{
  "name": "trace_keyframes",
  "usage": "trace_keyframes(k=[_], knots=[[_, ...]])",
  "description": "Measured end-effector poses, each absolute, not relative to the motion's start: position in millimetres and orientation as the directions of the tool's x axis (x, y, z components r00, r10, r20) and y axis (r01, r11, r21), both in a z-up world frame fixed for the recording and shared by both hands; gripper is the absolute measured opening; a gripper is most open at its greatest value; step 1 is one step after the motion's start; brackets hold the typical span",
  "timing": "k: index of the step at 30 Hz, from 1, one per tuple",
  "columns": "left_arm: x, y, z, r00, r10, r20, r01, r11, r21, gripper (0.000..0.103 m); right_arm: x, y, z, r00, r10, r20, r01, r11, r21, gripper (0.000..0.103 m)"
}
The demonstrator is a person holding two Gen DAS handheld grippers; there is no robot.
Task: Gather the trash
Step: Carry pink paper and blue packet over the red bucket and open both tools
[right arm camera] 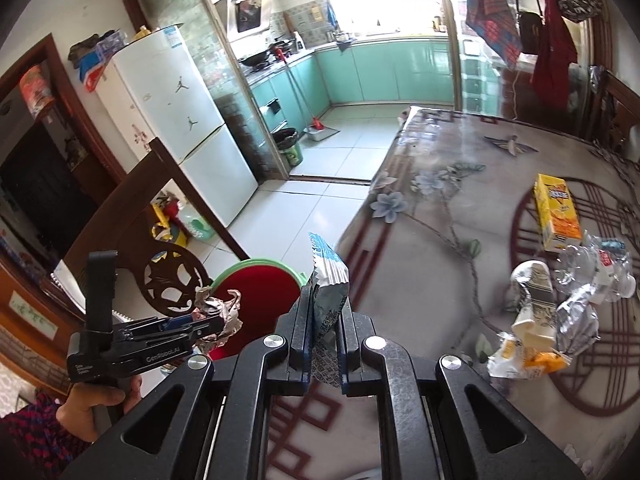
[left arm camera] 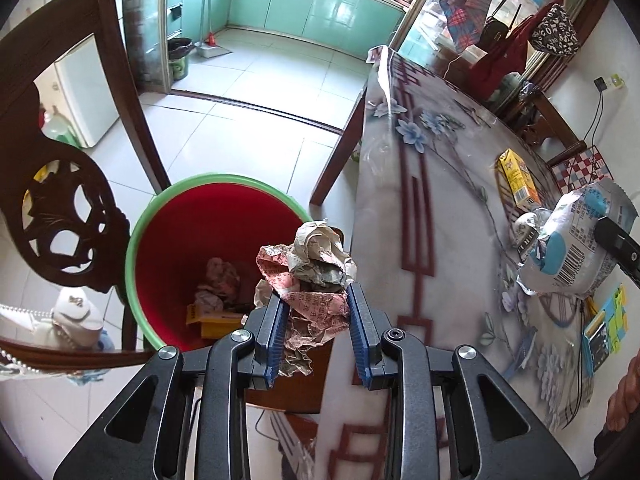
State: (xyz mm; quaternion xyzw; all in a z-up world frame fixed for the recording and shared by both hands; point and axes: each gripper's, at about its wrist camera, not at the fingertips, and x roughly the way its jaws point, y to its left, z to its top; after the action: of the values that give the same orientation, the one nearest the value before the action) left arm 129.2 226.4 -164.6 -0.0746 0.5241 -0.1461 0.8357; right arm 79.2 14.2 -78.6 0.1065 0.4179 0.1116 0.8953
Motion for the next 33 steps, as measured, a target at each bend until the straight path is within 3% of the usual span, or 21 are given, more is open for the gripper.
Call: trace_keyframes(k=[13,19,21,22,23,24,28,33], knots=[[149.2,248.4,-195.0,0.372,-0.257,-0.892,0.089,0.966,-0.242,0.028,128.5,69.7,-95.2,0.541,0.494,-0.681,-0.248,0.867,0.432,0.008],[159.3,269.5,-205.3,0.343,-0.217,-0.914,-0.004,0.973,-0.232,0.028,148.9,99.5,-115.0,0.498,0.506,-0.704,-0.261,0.862,0.435,0.008],[158.8,278.1,-203.1,0.361,-0.208,-0.909,-0.039,0.97,-0.238,0.033,154.6,108.2,-118.0,0.508,0.502,-0.7,-0.266,0.865,0.426,0.009],[158.9,280.8,-202.8,0.365,-0.205,-0.908,-0.051,0.97,-0.239,0.044,157.4,111.6,-118.9,0.509,0.499,-0.701,-0.266,0.866,0.424,0.011],[159.3,283.6,-202.5,0.366,-0.199,-0.909,-0.063,0.969,-0.238,0.063,161.6,114.8,-121.8,0.503,0.502,-0.704,-0.264,0.864,0.428,0.013],[159.4,286.3,-201.2,0.372,-0.19,-0.909,-0.073,0.97,-0.233,0.07,164.5,116.2,-123.1,0.498,0.506,-0.704,-0.261,0.862,0.435,0.017],[154.0,292.4,-191.3,0.41,-0.185,-0.893,-0.088,0.967,-0.24,0.074,169.5,112.5,-124.6,0.498,0.537,-0.68,-0.234,0.839,0.491,0.029],[148.4,285.7,-184.2,0.427,-0.176,-0.887,-0.065,0.972,-0.224,0.074,157.5,97.7,-117.8,0.513,0.522,-0.681,-0.22,0.847,0.483,0.032]])
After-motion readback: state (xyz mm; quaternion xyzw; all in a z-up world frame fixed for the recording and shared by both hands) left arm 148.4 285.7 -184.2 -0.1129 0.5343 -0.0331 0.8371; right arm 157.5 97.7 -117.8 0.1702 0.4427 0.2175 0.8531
